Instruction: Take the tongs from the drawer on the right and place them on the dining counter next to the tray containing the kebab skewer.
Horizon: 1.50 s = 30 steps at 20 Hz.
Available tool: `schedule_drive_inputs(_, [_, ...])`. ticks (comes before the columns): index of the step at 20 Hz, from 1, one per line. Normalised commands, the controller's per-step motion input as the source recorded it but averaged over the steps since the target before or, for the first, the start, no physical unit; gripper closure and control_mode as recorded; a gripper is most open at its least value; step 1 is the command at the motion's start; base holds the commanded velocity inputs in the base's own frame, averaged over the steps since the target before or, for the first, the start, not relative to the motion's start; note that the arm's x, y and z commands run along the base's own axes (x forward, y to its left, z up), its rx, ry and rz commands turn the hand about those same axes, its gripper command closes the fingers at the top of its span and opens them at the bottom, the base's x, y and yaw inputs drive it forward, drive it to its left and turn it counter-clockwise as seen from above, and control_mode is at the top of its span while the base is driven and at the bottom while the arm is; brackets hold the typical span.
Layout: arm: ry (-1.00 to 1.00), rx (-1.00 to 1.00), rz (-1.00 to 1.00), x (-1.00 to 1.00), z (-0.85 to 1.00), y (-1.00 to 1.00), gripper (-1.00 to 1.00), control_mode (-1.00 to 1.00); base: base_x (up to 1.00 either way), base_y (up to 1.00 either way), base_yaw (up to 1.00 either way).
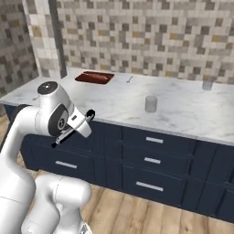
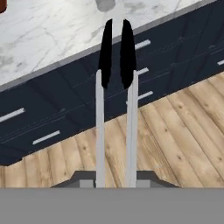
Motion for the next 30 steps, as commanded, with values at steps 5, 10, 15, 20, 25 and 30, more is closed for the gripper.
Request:
schedule_drive_inputs(5, [0.00, 0.00, 0.00, 0.00, 0.00, 0.00, 1.00, 1.00, 0.29, 1.00, 0.06])
schedule_drive_inputs(10, [0.00, 0.00, 0.00, 0.00, 0.00, 0.00, 1.00, 1.00, 0.51, 1.00, 0.08])
schedule_drive_inputs(15, [0.00, 0.00, 0.00, 0.00, 0.00, 0.00, 1.00, 1.00, 0.59, 1.00, 0.05])
schedule_drive_inputs(20, [0.00, 0.00, 0.00, 0.00, 0.00, 0.00, 1.00, 1.00, 0.64, 1.00, 0.04])
schedule_drive_inputs(25, [0.00, 0.00, 0.00, 0.00, 0.00, 0.00, 1.00, 1.00, 0.64, 1.00, 0.03])
schedule_drive_inputs(30, [0.00, 0.00, 0.00, 0.00, 0.00, 0.00, 1.00, 1.00, 0.58, 1.00, 0.02])
